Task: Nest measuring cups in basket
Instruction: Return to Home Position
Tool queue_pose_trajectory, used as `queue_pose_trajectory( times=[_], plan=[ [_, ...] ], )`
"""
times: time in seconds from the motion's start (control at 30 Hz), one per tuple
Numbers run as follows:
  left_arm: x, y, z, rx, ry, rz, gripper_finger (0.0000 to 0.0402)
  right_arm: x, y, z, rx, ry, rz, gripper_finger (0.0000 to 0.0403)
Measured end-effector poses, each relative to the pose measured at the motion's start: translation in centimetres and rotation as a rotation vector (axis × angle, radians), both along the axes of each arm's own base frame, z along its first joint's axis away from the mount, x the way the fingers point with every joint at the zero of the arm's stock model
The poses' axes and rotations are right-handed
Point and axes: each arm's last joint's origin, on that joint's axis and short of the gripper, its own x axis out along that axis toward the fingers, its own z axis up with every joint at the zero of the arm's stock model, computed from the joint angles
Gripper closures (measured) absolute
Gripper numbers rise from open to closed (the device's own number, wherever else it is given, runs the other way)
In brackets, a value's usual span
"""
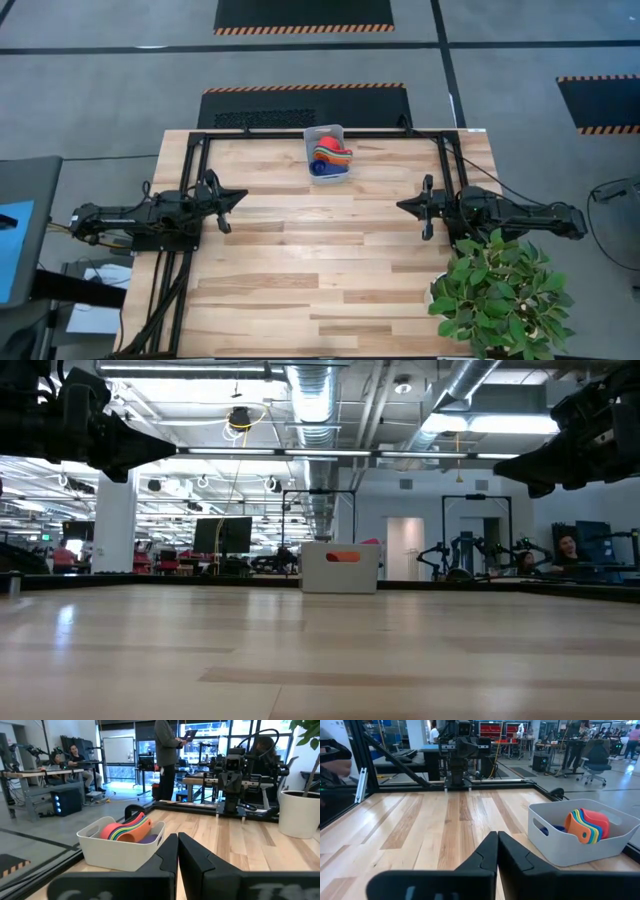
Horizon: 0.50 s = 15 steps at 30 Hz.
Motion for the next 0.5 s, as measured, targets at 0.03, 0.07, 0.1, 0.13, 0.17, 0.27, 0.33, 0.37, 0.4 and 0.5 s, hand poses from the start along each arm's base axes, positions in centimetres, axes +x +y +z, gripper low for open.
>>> queue_pose_trajectory(
  times=[0.03, 0.07, 0.1, 0.13, 0.17, 0.27, 0.33, 0.37, 0.4, 0.5],
  plan=[
    [0.0, 0.0, 0.0, 0.0, 0.0, 0.0, 0.04, 0.0, 0.0, 0.0, 0.0, 0.0, 0.0, 0.0373],
    [0.0, 0.0, 0.0, 0.0, 0.0, 0.0, 0.04, 0.0, 0.0, -0.01, 0.0, 0.001, 0.0, 0.0373],
    [0.0, 0.0, 0.0, 0.0, 0.0, 0.0, 0.04, 0.0, 0.0, -0.01, 0.0, 0.0, 0.0, 0.0374],
    [0.0, 0.0, 0.0, 0.0, 0.0, 0.0, 0.04, 0.0, 0.0, -0.01, 0.0, 0.001, 0.0, 0.0375],
    [0.0, 0.0, 0.0, 0.0, 0.0, 0.0, 0.04, 0.0, 0.0, 0.0, 0.0, 0.0, 0.0, 0.0375],
    [0.0, 0.0, 0.0, 0.0, 0.0, 0.0, 0.04, 0.0, 0.0, -0.01, 0.0, 0.0, 0.0, 0.0375],
    [0.0, 0.0, 0.0, 0.0, 0.0, 0.0, 0.04, 0.0, 0.0, -0.01, 0.0, 0.0, 0.0, 0.0372],
    [0.0, 0.0, 0.0, 0.0, 0.0, 0.0, 0.04, 0.0, 0.0, -0.01, 0.0, 0.001, 0.0, 0.037],
    [0.0, 0.0, 0.0, 0.0, 0.0, 0.0, 0.04, 0.0, 0.0, -0.02, 0.0, 0.001, 0.0, 0.0369],
    [0.0, 0.0, 0.0, 0.0, 0.0, 0.0, 0.04, 0.0, 0.0, -0.02, 0.0, 0.001, 0.0, 0.0365]
  ],
)
